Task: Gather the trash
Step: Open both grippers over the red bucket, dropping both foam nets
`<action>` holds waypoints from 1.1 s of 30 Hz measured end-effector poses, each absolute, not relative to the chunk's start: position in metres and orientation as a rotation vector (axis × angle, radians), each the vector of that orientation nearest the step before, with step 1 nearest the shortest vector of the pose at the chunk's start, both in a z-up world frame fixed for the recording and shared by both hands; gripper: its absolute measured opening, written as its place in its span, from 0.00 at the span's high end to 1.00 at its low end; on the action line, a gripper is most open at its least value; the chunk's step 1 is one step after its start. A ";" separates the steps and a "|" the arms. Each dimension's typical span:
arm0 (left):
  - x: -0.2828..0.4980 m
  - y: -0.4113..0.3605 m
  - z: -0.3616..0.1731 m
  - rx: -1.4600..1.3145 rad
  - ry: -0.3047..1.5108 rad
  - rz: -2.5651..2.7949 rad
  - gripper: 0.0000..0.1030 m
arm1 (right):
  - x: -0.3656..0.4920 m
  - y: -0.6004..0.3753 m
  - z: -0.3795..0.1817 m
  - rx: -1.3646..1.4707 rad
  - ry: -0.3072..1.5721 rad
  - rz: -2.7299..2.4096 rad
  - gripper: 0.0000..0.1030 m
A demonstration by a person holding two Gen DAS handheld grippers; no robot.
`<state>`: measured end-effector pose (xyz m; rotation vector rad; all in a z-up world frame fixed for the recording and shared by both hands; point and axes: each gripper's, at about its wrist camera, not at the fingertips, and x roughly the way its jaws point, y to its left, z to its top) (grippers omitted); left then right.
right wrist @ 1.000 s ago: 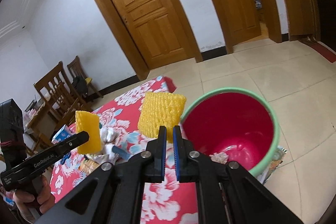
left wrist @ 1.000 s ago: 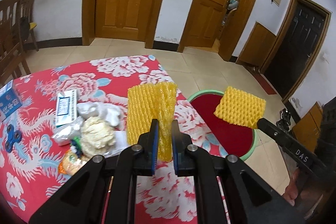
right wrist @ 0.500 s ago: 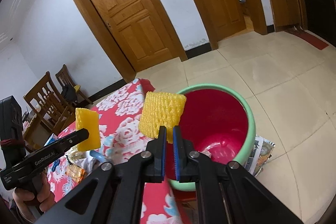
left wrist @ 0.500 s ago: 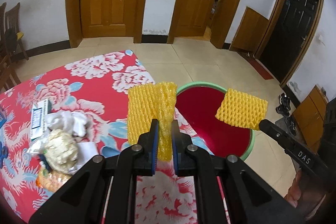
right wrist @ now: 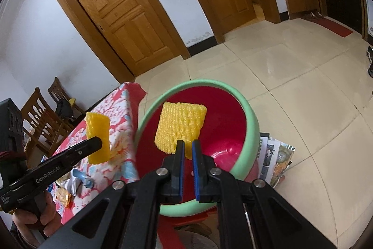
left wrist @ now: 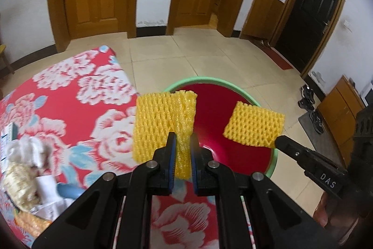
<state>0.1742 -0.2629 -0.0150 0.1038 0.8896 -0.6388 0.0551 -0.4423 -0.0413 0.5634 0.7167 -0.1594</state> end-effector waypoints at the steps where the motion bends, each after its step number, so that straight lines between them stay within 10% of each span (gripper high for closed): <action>1: 0.175 -0.267 -0.018 0.108 0.895 -0.647 0.90 | 0.056 -0.444 -0.043 0.565 0.720 -0.162 0.92; 10: 0.183 -0.286 -0.037 0.117 0.952 -0.680 0.90 | 0.057 -0.450 -0.054 0.575 0.741 -0.167 0.90; 17: 0.182 -0.291 -0.039 0.111 0.961 -0.714 0.71 | 0.058 -0.451 -0.055 0.586 0.746 -0.169 0.89; 24: 0.178 -0.291 -0.032 0.117 0.939 -0.716 0.70 | 0.053 -0.452 -0.051 0.594 0.734 -0.175 0.65; 33: 0.164 -0.272 -0.012 0.087 0.911 -0.717 0.70 | 0.046 -0.444 -0.041 0.593 0.711 -0.165 0.59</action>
